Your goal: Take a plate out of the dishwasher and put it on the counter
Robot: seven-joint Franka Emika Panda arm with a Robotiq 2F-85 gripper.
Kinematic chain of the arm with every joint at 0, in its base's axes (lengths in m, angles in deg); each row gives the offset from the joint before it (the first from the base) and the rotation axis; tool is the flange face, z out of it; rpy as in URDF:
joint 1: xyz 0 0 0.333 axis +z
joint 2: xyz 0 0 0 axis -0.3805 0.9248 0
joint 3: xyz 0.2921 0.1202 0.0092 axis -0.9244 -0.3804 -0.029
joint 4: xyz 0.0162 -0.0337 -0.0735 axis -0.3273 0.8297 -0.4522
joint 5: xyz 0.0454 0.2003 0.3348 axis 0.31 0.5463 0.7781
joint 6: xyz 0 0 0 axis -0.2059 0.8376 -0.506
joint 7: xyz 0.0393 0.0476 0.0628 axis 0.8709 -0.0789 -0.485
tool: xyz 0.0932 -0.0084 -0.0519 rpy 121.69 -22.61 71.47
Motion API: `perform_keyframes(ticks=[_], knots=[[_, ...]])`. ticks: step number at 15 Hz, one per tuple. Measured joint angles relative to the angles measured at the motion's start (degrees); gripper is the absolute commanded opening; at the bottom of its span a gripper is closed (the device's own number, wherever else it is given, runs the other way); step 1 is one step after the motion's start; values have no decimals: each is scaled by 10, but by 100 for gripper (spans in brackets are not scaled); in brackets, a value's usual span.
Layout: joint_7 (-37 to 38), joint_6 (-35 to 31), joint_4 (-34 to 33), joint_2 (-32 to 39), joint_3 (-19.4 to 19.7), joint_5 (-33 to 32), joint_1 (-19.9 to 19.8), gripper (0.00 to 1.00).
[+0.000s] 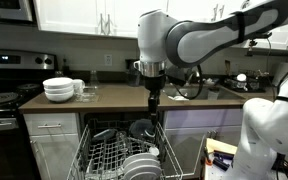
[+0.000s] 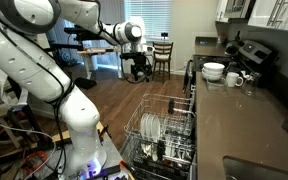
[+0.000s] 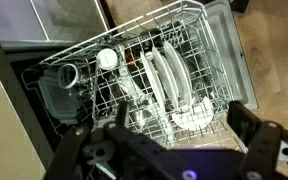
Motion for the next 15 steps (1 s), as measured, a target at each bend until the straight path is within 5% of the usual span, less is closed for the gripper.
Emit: perform_keyframes(ticks=[6, 15], knots=[[-62, -110, 0, 94, 28, 0, 1, 100], [-78, -131, -2, 211, 49, 1, 1, 100]])
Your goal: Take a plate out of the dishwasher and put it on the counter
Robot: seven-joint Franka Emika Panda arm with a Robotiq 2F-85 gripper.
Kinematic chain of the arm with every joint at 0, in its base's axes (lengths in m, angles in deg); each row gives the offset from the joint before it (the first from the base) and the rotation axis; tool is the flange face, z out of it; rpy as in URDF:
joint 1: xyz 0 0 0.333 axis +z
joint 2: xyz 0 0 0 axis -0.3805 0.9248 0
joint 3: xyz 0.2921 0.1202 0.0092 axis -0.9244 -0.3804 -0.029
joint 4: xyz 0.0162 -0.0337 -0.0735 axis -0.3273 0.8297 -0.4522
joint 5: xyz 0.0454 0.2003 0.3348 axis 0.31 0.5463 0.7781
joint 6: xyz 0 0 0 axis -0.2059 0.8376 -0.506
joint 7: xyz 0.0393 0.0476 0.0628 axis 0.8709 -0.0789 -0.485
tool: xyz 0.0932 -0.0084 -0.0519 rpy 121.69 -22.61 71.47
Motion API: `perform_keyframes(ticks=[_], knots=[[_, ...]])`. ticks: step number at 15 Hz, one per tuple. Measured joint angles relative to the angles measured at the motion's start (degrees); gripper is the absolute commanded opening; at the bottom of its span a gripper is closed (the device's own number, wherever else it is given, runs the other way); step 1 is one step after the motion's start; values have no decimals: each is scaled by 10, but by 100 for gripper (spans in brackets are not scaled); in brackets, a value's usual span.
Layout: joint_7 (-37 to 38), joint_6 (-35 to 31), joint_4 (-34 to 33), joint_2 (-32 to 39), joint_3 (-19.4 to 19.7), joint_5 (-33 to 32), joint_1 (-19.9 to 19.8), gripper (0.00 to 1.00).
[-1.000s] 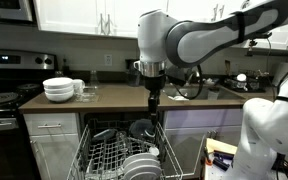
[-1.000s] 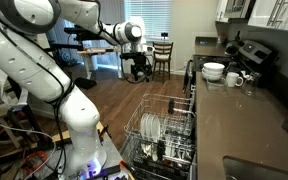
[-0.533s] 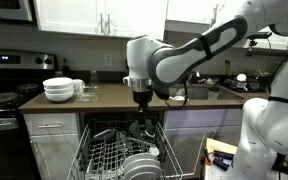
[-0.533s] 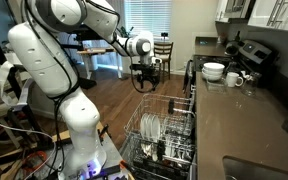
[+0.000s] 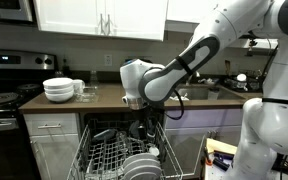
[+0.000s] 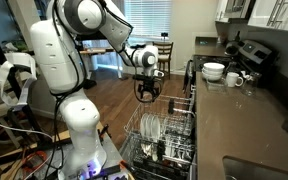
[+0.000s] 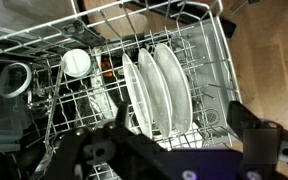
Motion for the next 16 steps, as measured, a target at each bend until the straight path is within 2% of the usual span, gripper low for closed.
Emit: perform_keyframes(ticks=[6, 15, 16], knots=[[1, -15, 1, 5, 1, -3, 0, 100], [1, -192, 22, 111, 34, -78, -1, 99], [1, -207, 22, 123, 41, -90, -1, 83]])
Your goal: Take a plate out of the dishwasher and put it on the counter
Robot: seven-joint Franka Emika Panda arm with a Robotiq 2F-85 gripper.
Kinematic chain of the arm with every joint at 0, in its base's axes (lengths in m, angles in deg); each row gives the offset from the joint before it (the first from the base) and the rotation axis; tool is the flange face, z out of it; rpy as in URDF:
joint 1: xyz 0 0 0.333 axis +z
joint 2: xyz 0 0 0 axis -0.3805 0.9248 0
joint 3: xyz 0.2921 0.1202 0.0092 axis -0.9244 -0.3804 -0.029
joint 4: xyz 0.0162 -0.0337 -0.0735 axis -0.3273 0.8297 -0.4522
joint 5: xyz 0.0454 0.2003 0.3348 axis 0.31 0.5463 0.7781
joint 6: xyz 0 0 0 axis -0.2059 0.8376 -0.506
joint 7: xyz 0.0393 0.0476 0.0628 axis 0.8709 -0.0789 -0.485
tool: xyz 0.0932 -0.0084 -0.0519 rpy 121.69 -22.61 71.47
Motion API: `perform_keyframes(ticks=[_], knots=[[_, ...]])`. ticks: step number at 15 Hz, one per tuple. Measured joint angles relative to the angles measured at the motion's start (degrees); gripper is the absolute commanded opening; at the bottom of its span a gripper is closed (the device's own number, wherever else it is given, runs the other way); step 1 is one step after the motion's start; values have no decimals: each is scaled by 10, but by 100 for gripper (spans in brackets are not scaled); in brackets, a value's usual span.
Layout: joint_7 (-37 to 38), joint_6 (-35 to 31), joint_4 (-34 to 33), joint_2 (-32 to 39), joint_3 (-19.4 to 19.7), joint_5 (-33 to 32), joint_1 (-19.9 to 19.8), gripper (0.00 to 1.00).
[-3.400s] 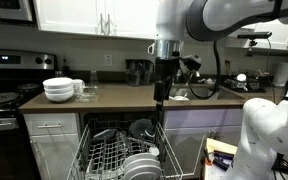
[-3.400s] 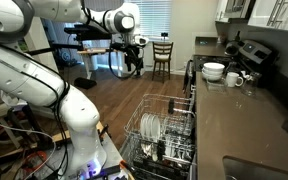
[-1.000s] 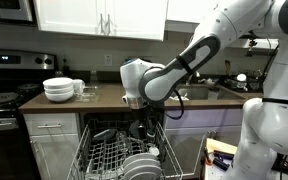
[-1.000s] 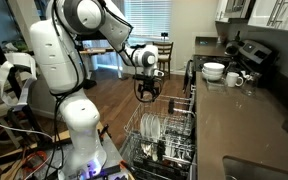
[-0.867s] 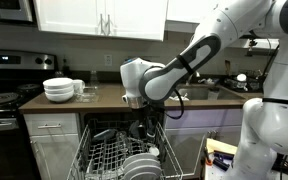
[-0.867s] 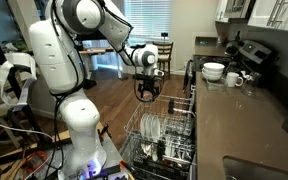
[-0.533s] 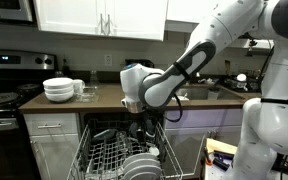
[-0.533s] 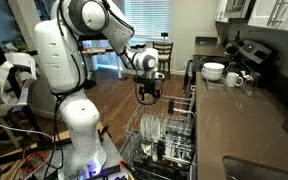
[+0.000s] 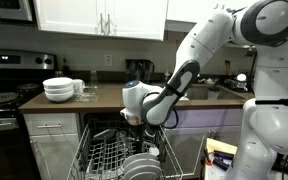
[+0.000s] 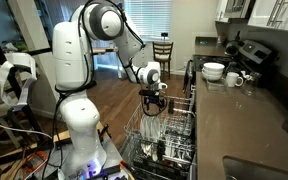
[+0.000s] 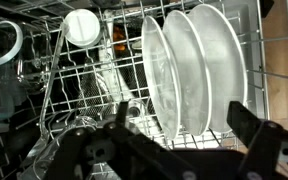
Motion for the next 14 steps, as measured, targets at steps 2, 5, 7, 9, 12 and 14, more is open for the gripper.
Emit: perform_keyframes(ticks=[2, 5, 7, 9, 12, 14], knots=[[0, -23, 0, 19, 12, -15, 0, 83], [0, -46, -1, 42, 24, -25, 0, 74], [0, -57, -1, 54, 28, -25, 0, 64], [0, -65, -2, 63, 30, -25, 0, 62], [0, -69, -3, 72, 32, -25, 0, 51], [0, -74, -4, 76, 32, -25, 0, 38]])
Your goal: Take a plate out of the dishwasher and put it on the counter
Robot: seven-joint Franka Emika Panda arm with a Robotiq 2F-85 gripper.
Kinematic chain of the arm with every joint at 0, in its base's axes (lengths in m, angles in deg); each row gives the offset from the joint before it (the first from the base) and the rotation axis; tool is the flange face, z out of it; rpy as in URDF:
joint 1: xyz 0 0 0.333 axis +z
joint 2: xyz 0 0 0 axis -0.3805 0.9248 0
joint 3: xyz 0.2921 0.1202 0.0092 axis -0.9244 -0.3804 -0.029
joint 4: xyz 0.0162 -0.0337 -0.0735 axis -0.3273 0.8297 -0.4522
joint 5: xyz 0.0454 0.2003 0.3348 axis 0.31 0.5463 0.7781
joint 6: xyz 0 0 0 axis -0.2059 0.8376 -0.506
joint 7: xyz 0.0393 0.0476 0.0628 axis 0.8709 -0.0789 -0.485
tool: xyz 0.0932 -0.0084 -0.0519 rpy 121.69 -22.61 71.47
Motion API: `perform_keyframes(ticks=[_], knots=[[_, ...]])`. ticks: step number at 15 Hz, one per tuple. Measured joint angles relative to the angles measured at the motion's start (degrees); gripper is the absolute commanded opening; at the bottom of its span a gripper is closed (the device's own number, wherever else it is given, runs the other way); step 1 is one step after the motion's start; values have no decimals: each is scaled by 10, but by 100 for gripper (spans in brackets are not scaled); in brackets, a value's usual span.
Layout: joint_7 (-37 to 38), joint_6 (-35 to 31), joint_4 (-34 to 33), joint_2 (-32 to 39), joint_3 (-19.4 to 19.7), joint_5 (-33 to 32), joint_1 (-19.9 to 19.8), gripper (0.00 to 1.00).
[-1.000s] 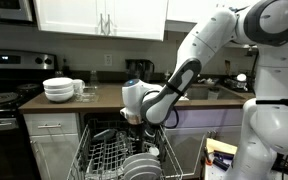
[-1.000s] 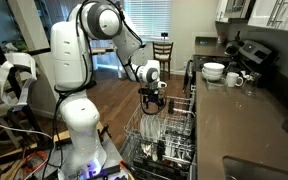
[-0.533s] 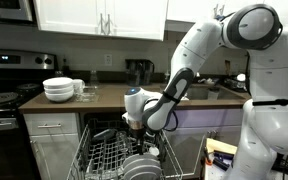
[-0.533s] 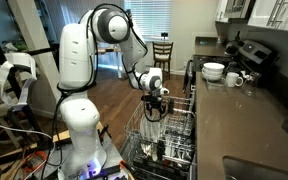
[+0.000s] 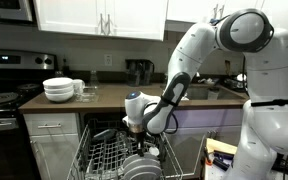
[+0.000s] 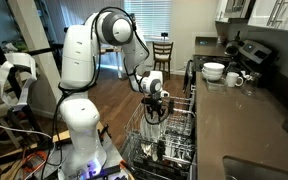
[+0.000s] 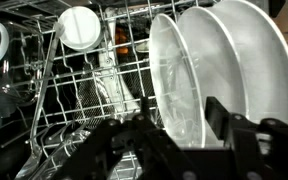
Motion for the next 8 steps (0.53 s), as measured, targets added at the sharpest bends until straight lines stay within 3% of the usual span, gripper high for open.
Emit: perform_keyframes(ticks=[1, 4, 8], knots=[[0, -3, 0, 2, 0, 0, 0, 28], [0, -12, 0, 6, 0, 3, 0, 20], [-5, -29, 0, 12, -4, 11, -6, 38]])
